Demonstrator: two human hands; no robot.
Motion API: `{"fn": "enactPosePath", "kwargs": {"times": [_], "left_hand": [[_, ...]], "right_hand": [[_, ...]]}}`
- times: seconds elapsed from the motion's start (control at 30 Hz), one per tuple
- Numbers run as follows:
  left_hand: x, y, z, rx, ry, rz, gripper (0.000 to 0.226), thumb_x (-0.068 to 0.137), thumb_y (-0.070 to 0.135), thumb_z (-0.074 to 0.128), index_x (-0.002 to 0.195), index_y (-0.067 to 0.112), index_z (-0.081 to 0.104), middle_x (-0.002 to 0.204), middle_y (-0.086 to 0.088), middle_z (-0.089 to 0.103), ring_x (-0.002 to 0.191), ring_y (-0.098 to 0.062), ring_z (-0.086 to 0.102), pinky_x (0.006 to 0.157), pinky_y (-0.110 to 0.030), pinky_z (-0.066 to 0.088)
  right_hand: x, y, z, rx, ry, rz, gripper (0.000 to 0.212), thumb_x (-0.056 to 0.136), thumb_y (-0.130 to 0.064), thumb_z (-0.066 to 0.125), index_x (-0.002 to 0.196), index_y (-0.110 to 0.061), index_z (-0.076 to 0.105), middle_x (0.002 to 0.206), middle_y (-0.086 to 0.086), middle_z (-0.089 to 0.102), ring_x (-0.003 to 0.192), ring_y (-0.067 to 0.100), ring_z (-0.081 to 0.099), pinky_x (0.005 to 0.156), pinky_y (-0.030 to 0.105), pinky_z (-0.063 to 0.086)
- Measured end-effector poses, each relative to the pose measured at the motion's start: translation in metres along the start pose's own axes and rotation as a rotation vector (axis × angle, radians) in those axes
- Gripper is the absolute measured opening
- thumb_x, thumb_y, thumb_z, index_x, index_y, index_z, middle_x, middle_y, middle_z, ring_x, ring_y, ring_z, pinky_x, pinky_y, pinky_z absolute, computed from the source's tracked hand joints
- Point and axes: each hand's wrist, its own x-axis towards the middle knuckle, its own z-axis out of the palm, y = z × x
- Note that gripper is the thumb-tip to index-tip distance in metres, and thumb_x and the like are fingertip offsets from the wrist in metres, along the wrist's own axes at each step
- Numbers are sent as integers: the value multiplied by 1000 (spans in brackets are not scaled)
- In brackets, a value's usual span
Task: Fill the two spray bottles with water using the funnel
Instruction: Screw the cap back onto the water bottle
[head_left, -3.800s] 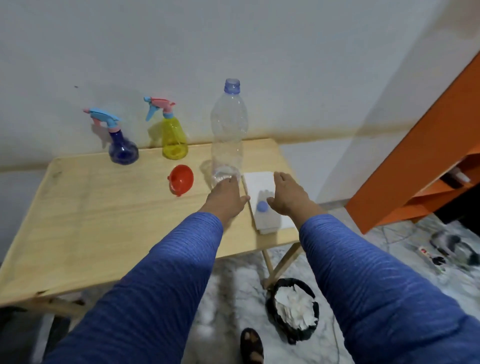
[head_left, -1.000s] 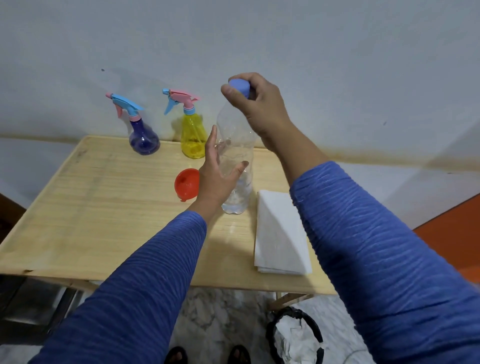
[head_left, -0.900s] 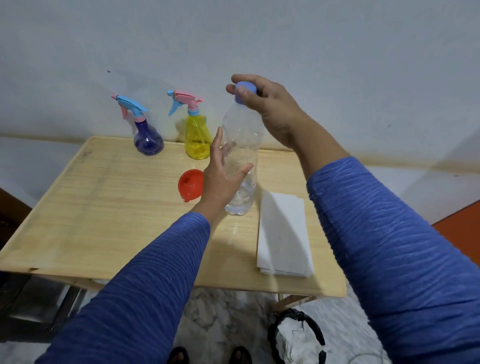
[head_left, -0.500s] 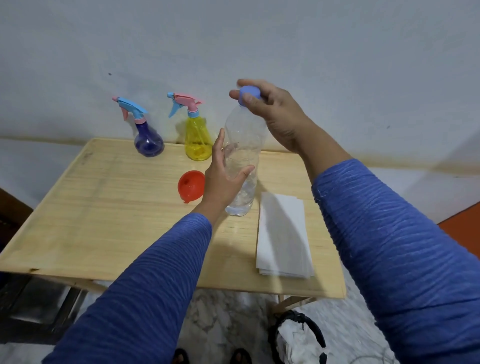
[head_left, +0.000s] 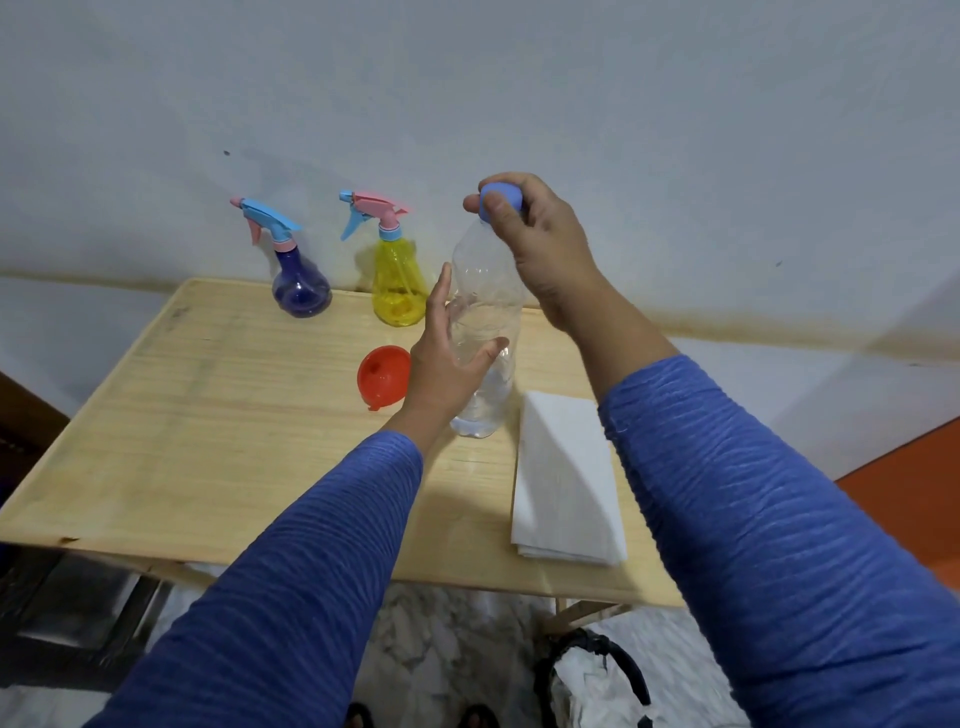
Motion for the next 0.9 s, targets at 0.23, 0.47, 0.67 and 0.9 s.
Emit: {"fn": "enactPosePath", "kwargs": {"times": [0.23,0.47,0.67,0.9], "left_hand": [[-3,6,-2,16,-41,-10,96,76,38,74,145,43,8,142,4,46,131,-6,40,93,-4,29],[-13,-8,-20,106,-170,-27,119,67,29,83,147,39,-4,153,3,28,138,-7,29,99,-15,32],[-17,-47,-67,321,-113,-26,106,70,34,80,146,41,6,152,9,27,136,-7,28,102,-21,24],[8,-95,-120,291,-170,-153,111,64,30,85,148,35,12,153,4,26,136,-12,30,98,-22,24]], "right_hand": [[-6,8,8,-96,135,-78,30,93,-32,56,118,-16,51,106,-11,57,90,3,54,80,15,41],[-46,59,33,-141,267,-196,75,91,-32,59,148,-29,10,142,-32,15,141,11,26,113,30,31],[-70,89,60,-264,378,-118,98,77,-31,75,144,-35,4,155,7,20,144,20,21,101,4,19],[-75,117,88,-302,547,-43,107,72,-24,80,143,-45,2,155,2,16,143,23,23,113,16,23]]}}
